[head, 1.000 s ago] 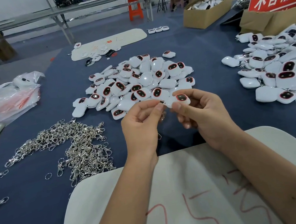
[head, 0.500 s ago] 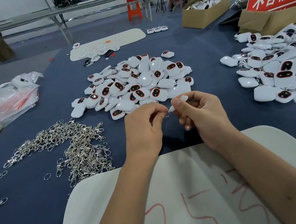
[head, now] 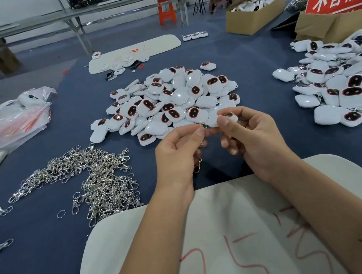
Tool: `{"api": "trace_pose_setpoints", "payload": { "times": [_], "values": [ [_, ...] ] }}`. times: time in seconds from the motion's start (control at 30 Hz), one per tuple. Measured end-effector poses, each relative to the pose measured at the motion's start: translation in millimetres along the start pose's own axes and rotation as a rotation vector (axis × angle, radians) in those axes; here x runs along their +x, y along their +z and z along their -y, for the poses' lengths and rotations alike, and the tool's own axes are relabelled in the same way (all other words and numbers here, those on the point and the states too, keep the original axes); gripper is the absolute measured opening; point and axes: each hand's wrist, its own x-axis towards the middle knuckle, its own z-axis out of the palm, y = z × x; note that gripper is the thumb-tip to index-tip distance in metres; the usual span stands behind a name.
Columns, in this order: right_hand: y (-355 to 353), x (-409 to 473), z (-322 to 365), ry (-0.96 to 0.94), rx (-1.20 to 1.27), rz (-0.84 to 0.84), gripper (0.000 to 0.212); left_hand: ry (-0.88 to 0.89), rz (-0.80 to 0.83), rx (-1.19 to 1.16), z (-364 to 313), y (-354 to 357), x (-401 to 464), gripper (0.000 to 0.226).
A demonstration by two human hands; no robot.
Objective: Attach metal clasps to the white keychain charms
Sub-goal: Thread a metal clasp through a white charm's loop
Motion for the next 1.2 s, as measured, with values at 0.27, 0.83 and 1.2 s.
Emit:
{"api": "trace_pose_setpoints", "payload": {
  "times": [0.27,0.83,1.2],
  "values": [
    [1.9,-0.3,-2.2,0.004,-0.038,0.030,0.042,0.039,-0.045,-0.065,-2.5,-1.5,1.0,0.018],
    [2.0,-1.2,0.1,-0.015,-0.005,0.003,0.036,0.282,-0.056,0.360,3.0,-3.4,3.9,0.016],
    [2.1,-1.0,2.7,0.045,0.027,0.008,0.043,0.048,0.072,0.005,0.2,-3.9,0.3,0.014]
  ]
}}
